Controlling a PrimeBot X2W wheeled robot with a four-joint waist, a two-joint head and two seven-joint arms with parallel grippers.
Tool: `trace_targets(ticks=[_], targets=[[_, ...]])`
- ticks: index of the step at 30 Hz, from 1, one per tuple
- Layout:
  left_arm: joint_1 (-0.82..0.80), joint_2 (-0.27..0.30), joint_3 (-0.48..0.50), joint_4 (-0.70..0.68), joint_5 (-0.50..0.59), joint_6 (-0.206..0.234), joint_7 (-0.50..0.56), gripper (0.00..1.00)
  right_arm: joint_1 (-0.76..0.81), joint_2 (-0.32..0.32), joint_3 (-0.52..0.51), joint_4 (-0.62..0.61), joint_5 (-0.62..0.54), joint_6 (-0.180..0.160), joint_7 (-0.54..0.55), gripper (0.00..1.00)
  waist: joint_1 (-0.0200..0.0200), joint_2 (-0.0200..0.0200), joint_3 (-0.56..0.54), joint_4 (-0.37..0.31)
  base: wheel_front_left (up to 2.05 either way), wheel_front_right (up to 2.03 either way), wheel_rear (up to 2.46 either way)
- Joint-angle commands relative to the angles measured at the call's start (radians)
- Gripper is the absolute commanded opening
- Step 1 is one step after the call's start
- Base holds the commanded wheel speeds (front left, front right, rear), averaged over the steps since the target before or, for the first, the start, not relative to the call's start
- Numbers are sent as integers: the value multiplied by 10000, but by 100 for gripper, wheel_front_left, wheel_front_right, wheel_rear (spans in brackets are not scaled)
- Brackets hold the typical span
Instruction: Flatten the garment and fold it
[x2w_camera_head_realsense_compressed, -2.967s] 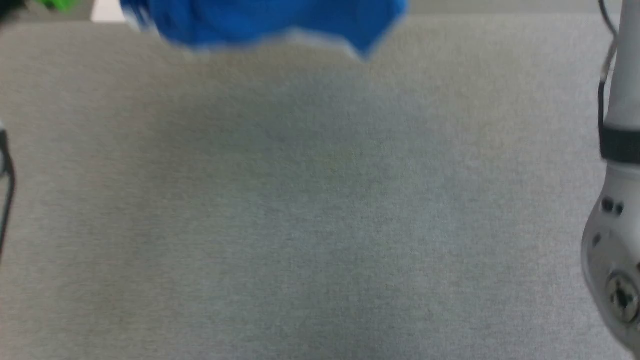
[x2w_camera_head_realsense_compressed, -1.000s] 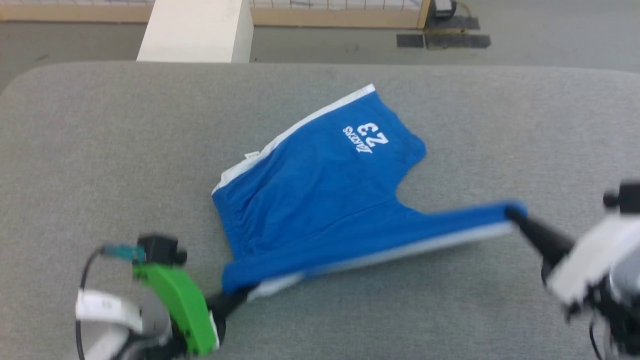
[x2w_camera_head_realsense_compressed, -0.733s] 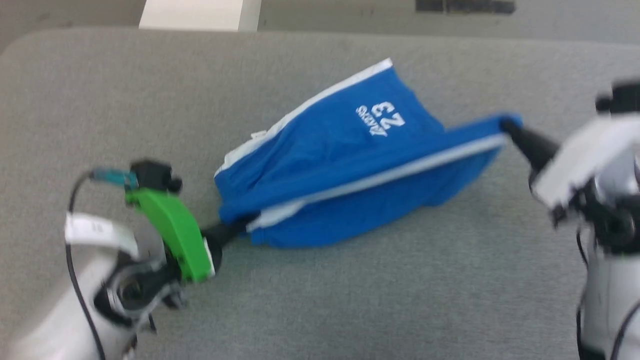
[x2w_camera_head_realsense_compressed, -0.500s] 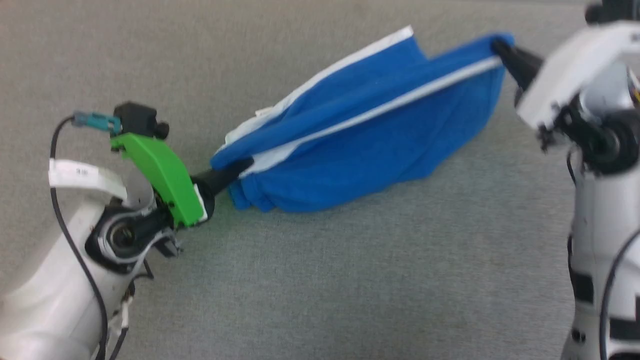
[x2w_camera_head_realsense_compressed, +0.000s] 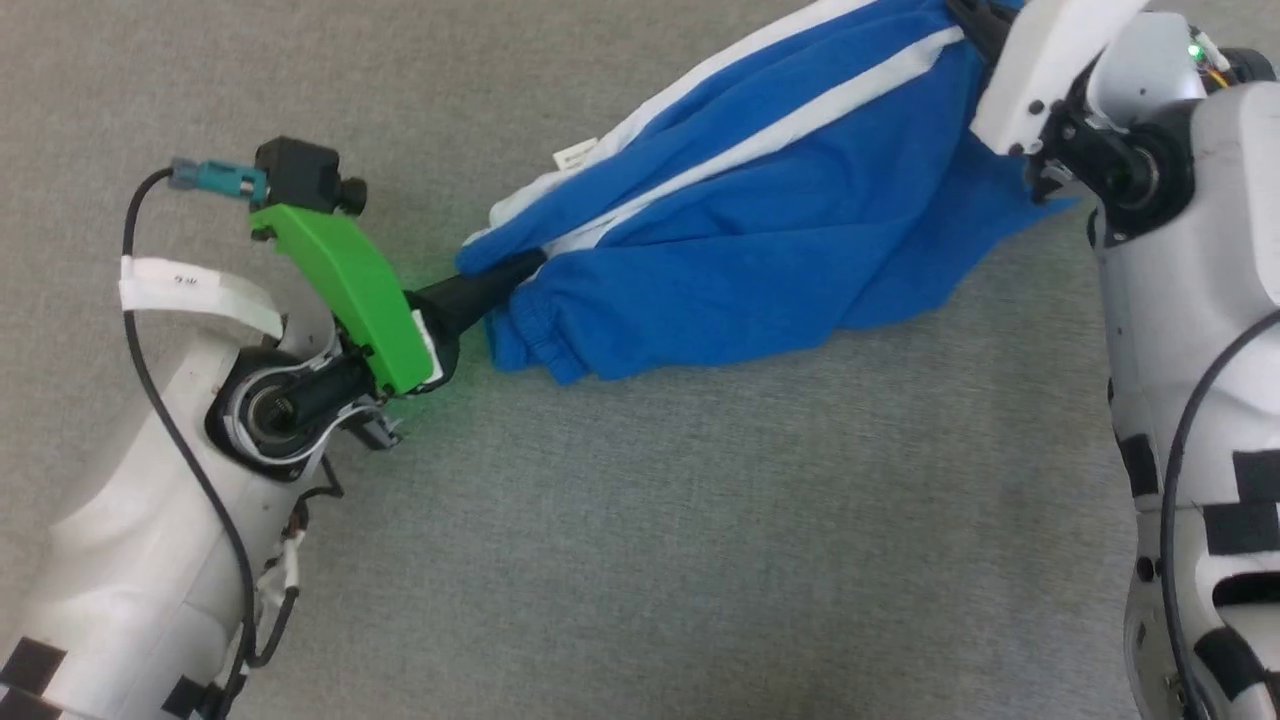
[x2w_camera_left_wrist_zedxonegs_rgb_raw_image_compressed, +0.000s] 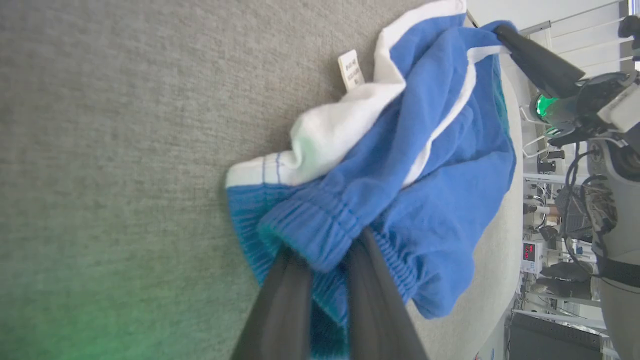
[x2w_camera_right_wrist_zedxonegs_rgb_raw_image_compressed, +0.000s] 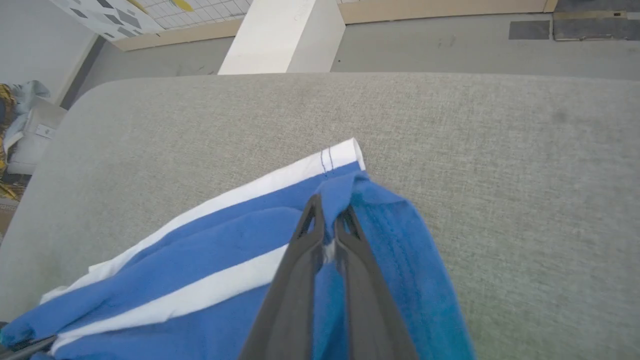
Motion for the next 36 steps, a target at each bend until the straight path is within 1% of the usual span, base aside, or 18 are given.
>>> trace_targets(ticks=[1, 6, 7, 8, 9, 14, 18, 22, 25, 27, 28, 31, 34, 35, 36], targets=[[-76, 7, -47, 188, -3, -24, 2, 0, -211, -3, 108, 241, -57, -13, -137, 0, 0, 0, 227, 230, 0, 0, 0], [6, -31, -43, 402, -124, -122, 3, 0, -415, -3, 379, 1071, -94, -13, -625, 0, 0, 0, 165, 282, 0, 0, 0], [39, -18, -27, 458, -145, -129, -8, 2, -432, -3, 390, 1196, -103, -13, -722, 9, 0, 0, 127, 279, 0, 0, 0], [90, -14, 8, 525, -179, -133, -48, 54, -443, -3, 410, 1346, -124, -13, -824, 49, 0, 0, 52, 270, 0, 0, 0], [139, -14, 38, 559, -206, -134, -88, 100, -457, -3, 404, 1437, -161, -13, -931, 100, 0, 0, -21, 261, 0, 0, 0], [448, 197, 242, 534, -179, -101, -423, 100, -488, -3, 146, 1680, -147, -13, -1504, 100, 0, 0, -672, 208, 0, 0, 0], [775, 399, 428, 301, -167, 55, -704, 100, -236, -3, -76, 1576, 61, -13, -1609, 100, 0, 0, -1377, 157, 0, 0, 0], [1171, 614, 549, -204, -56, 313, -997, 100, 294, -3, -172, 1080, -47, -13, -1633, 100, 0, 0, -1977, 105, 0, 0, 0], [1429, 887, 599, -625, 533, 557, -1609, 100, 881, -21, -200, 482, -323, -13, -1617, 100, 0, 0, -2311, 62, 0, 0, 0], [1588, 1147, 673, -954, 1351, 756, -2473, 100, 1375, -97, -126, -4, -645, -13, -1556, 100, 0, 0, -2491, 10, 0, 0, 0], [1682, 1288, 716, -1155, 1958, 868, -3133, 100, 1681, -153, -49, -267, -860, -13, -1477, 100, 0, 0, -2588, -23, 0, 0, 0], [2021, 1667, 617, -1595, 4065, 1453, -5126, 100, 2486, -341, 153, -921, -1610, -13, -1006, 100, 0, 0, -2726, -96, 0, 0, 0], [2499, 1668, 423, -1901, 5739, 2126, -6924, 100, 3032, -360, 95, -1319, -2225, -13, -358, 100, 0, 0, -2774, -108, 0, 0, 0], [2718, 1532, 411, -2016, 6174, 2379, -7335, 100, 3181, -345, 56, -1437, -2433, -13, -66, 100, 0, 0, -2757, -79, 0, 0, 0], [2885, 1436, 392, -2099, 6527, 2557, -7505, 100, 3269, -335, 62, -1536, -2611, -13, 163, 100, 0, 0, -2716, -40, 0, 0, 0]])
